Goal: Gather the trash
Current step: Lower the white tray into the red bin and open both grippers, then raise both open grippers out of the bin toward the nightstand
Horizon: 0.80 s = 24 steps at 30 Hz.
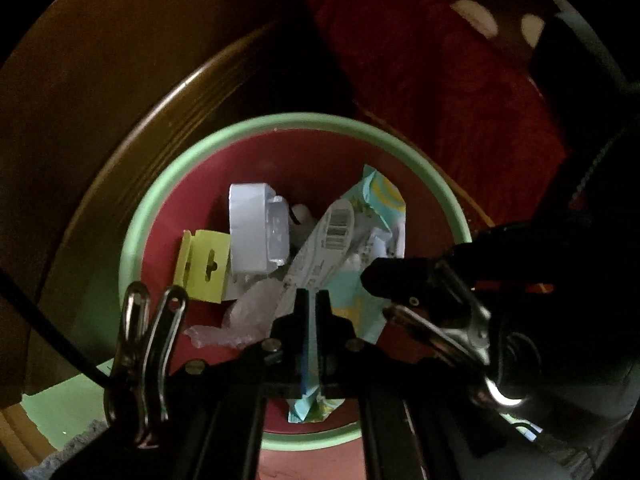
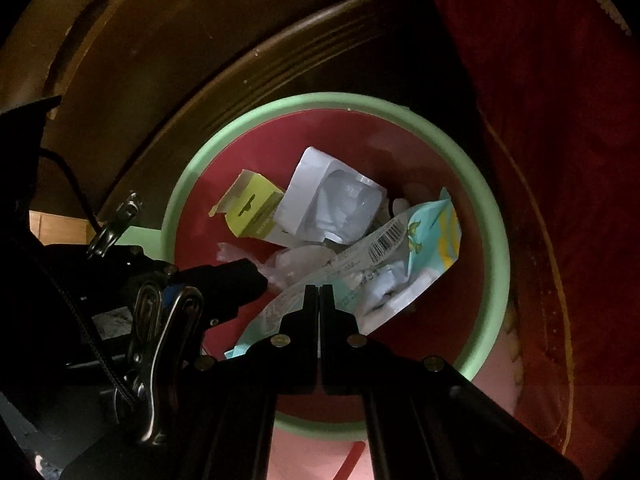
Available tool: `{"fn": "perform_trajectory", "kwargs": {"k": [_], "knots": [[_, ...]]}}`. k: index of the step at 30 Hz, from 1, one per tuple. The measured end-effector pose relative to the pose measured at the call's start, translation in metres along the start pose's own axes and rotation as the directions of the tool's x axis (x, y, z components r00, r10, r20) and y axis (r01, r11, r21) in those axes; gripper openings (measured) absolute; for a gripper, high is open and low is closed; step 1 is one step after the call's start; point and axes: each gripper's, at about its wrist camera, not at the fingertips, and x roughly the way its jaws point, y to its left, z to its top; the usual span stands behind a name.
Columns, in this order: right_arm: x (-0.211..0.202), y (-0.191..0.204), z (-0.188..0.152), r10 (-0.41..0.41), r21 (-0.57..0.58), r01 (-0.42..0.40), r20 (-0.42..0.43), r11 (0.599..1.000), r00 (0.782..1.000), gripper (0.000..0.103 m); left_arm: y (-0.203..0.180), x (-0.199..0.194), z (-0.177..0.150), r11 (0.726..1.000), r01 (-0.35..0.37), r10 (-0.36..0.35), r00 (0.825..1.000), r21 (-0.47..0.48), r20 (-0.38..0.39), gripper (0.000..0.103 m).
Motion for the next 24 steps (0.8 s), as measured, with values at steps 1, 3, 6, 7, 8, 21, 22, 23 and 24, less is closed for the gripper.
{"fn": "perform_trajectory", "kwargs": {"k": [1, 3, 6, 7, 8, 21, 22, 23, 24], "knots": [[-0.001, 0.000, 0.000, 0.003, 0.000, -0.003, 0.002, 1.000, 1.000, 0.001, 0.000, -0.001, 0.000, 1.000, -0.001, 0.001, 1.000, 0.001, 0.002, 0.001], [-0.003, 0.000, -0.001, 0.008, 0.000, -0.008, 0.002, 1.000, 1.000, 0.001, 0.002, -0.001, -0.003, 1.000, -0.003, 0.003, 1.000, 0.005, 0.004, 0.001], [-0.003, 0.002, -0.002, 0.011, 0.001, -0.011, 0.000, 1.000, 1.000, 0.001, 0.000, -0.003, -0.003, 1.000, -0.013, 0.013, 1.000, 0.017, 0.011, 0.001], [-0.005, 0.002, -0.003, 0.011, 0.001, -0.011, -0.001, 1.000, 1.000, 0.001, -0.002, -0.004, -0.003, 1.000, -0.018, 0.018, 1.000, 0.022, 0.012, 0.001], [-0.007, 0.001, -0.003, 0.010, -0.001, -0.010, -0.001, 1.000, 1.000, 0.001, -0.004, -0.004, -0.005, 0.999, -0.022, 0.022, 1.000, 0.025, 0.014, 0.001], [-0.018, 0.006, -0.004, 0.004, -0.003, -0.004, 0.015, 1.000, 1.000, 0.002, -0.020, -0.036, -0.009, 0.997, -0.066, 0.063, 0.996, 0.046, 0.062, 0.004], [-0.020, 0.007, -0.004, 0.004, -0.001, -0.004, 0.016, 1.000, 1.000, 0.002, -0.020, -0.040, -0.009, 0.997, -0.067, 0.064, 0.996, 0.048, 0.065, 0.004], [-0.024, 0.008, -0.004, 0.001, 0.000, -0.001, 0.019, 1.000, 1.000, 0.002, -0.022, -0.046, -0.009, 0.996, -0.066, 0.062, 0.995, 0.053, 0.076, 0.004], [-0.028, 0.009, -0.004, 0.000, 0.001, 0.000, 0.024, 1.000, 1.000, 0.002, -0.024, -0.051, -0.010, 0.996, -0.067, 0.062, 0.994, 0.060, 0.089, 0.004]]}}
